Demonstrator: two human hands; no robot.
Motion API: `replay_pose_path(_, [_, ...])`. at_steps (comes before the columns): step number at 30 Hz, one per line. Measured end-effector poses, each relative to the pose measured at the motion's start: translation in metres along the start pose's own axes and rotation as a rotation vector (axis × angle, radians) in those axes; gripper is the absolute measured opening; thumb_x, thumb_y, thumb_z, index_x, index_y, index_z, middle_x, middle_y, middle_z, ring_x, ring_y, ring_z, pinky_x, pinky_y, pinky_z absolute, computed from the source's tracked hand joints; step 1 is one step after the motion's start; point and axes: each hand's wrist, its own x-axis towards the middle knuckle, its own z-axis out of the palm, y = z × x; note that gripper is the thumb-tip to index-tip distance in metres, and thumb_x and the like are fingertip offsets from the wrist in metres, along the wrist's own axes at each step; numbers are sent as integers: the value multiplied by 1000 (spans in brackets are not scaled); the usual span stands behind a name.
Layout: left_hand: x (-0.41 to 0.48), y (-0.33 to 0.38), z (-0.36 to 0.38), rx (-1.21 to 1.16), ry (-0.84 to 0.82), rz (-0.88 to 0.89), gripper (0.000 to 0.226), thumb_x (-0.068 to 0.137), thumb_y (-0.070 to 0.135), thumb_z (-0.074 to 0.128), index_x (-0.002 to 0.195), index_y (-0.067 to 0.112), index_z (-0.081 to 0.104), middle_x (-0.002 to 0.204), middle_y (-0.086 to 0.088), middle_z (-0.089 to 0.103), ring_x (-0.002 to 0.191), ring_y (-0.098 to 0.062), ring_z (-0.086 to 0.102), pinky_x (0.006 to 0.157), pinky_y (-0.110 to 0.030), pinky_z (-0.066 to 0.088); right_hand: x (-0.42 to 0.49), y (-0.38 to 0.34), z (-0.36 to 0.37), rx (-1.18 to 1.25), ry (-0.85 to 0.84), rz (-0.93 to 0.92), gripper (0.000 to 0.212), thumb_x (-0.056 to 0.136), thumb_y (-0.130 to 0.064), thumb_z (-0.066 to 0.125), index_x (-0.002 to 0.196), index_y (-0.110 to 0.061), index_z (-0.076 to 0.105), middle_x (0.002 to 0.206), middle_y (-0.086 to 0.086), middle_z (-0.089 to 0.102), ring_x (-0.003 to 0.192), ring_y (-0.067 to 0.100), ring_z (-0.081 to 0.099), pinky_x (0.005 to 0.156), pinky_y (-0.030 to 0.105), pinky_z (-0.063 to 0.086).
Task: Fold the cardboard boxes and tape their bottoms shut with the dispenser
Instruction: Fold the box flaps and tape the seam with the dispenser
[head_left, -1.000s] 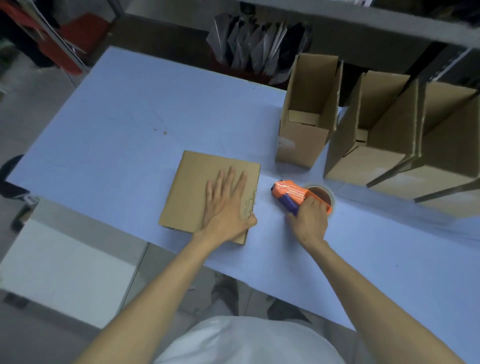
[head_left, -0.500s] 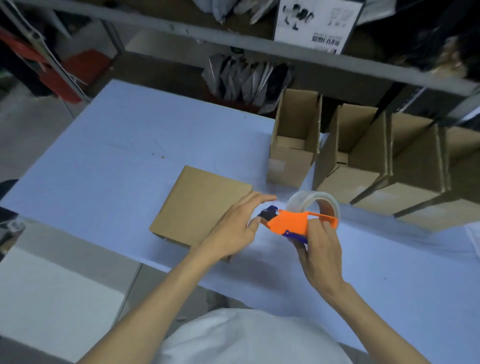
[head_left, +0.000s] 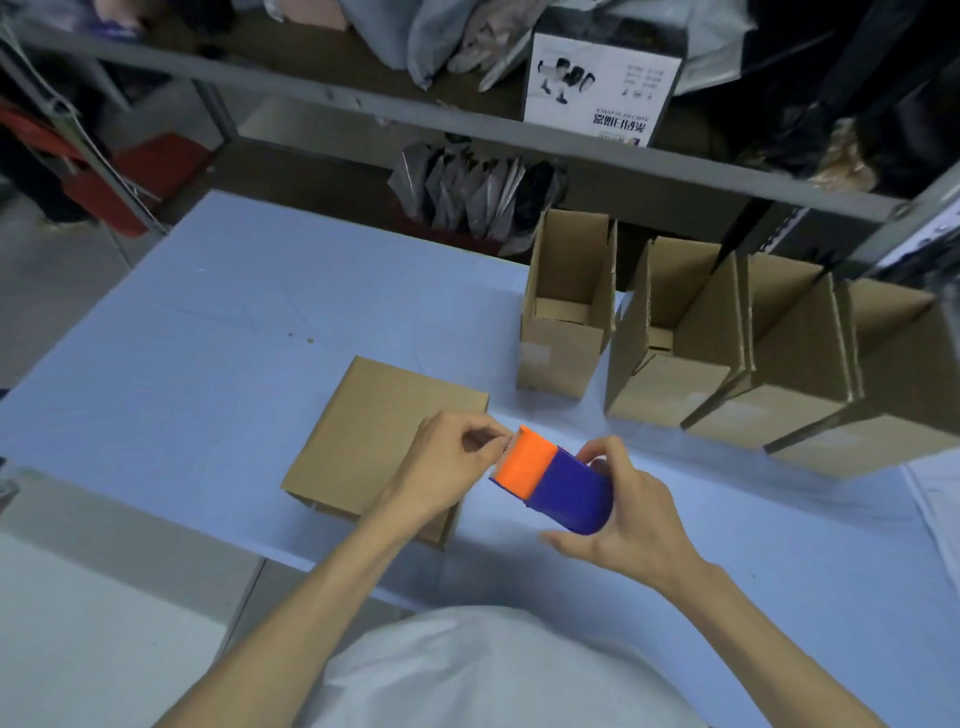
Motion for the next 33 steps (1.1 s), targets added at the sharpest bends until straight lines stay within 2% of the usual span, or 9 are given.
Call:
replay_pose_path(3, [1,-7,-5,-85,-54,-116,14,89,7,62,87,9,76,84,-5,75,82,-18,69,81,-32,54,6,-3,0,-36,72,-91,63,54,-40,89,102,-25,51,85,-19,61,69,3,58,58,15,46])
replay_pose_path(8, [1,-6,-12,-196,-69,-186,11,89,12,66,87,9,76,82,-9,74,70,-9,64,64,-15,50,12,1,-5,-40,75,-171,59,55,-29,88,106,-19,60,92,-9,66,77,13,62,63,33,53])
replay_pose_path(11, [2,-4,-10,-100,-15,-195,9,87,14,69,89,11,77,76,-6,74,67,-10,65,63,-19,52,13,3,-7,-28,77,-201,60,55,-29,88,107,-19,61,94,-9,66,79,12,62,63,31,54])
replay_pose_path(14, [3,-5,-12,-86,-25,-299,16,80,18,77,94,11,72,63,-2,71,62,-9,67,62,-22,52,13,4,-7,-48,78,-243,63,54,-33,88,110,-16,63,98,-8,68,82,10,62,64,26,54])
replay_pose_path(19, [7,-5,-16,-164,-83,-367,9,84,10,74,75,11,71,62,-1,70,56,-7,66,54,-17,51,13,6,-4,-48,59,-214,61,55,-35,88,108,-19,63,96,-11,67,80,7,61,63,20,52])
replay_pose_path(22, [12,-12,-14,-112,28,-406,21,79,6,76,61,15,69,57,1,67,52,-8,65,49,-19,49,17,4,-4,-63,14,-216,59,58,-39,87,109,-22,62,94,-13,66,78,7,61,63,21,52])
replay_pose_path(26, [20,-20,-14,72,73,-422,29,73,11,78,49,25,69,49,9,64,55,-15,65,68,-32,57,26,4,-5,-77,-78,-220,63,62,-42,85,116,-22,60,97,-9,66,81,10,60,67,25,52])
replay_pose_path(29, [26,-33,-33,183,201,-439,29,71,16,80,47,22,65,51,8,65,59,-15,67,74,-35,57,17,19,-15,-118,-103,-182,62,61,-45,84,114,-24,60,93,-10,66,77,10,60,65,22,51])
replay_pose_path(33, [30,-37,-50,297,147,-379,27,76,26,77,52,24,64,51,10,65,59,-8,61,65,-28,50,11,36,-21,-170,-71,-128,59,56,-52,81,106,-24,64,86,-13,65,70,9,59,60,20,47])
